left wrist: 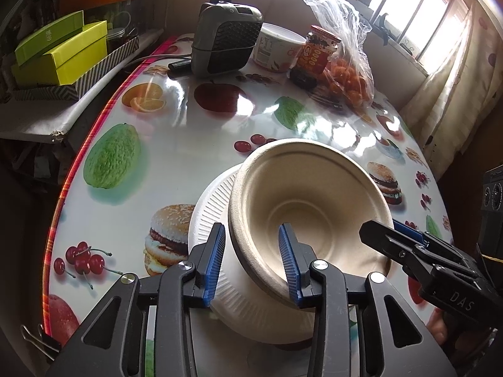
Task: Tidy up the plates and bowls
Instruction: 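Lower the nested bowls onto the white plate stack with both grippers, then open both grippers and pull them back from the bowls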
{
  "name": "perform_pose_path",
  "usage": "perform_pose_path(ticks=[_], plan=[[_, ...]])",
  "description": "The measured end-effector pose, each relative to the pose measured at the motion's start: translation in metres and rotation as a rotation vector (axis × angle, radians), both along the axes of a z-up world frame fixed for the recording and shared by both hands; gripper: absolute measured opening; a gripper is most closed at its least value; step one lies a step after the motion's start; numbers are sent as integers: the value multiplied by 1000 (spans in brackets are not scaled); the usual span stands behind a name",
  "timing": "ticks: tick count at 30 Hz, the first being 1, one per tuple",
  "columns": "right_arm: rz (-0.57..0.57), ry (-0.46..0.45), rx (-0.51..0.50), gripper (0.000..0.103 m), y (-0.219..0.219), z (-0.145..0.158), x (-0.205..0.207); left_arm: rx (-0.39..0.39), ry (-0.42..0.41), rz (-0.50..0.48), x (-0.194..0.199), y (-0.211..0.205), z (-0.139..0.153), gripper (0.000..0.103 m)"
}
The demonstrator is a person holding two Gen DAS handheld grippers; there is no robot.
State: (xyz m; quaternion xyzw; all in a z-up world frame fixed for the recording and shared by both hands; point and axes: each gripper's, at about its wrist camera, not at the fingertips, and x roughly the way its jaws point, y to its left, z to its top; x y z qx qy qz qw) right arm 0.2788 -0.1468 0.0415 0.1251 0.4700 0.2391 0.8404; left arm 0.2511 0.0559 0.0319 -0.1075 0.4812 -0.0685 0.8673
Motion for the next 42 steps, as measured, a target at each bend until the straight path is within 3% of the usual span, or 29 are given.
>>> perform_pose_path(ticks=[3,11,14,15,32,42], plan=[[-8,-7,3,51,-2,1,-1,11,2,0,-1,-1,-1,37],[-12,-10,1,53,-3,2,-3,34,-2,7,-3,-2,1,38],[-13,-16,3,53,-4,3,-6,37,-17,7,-7,-3,4,52],[-13,-19,4,54,-4,4,-8,35,-24,7,-8,-3,6,53],[-32,-106,-4,57,-8,22,-41,89,-110,26,-41,-7,26,53],[-39,-181,-80,60,-5,23,-75,133,-172,41,-75,-12,26,53]])
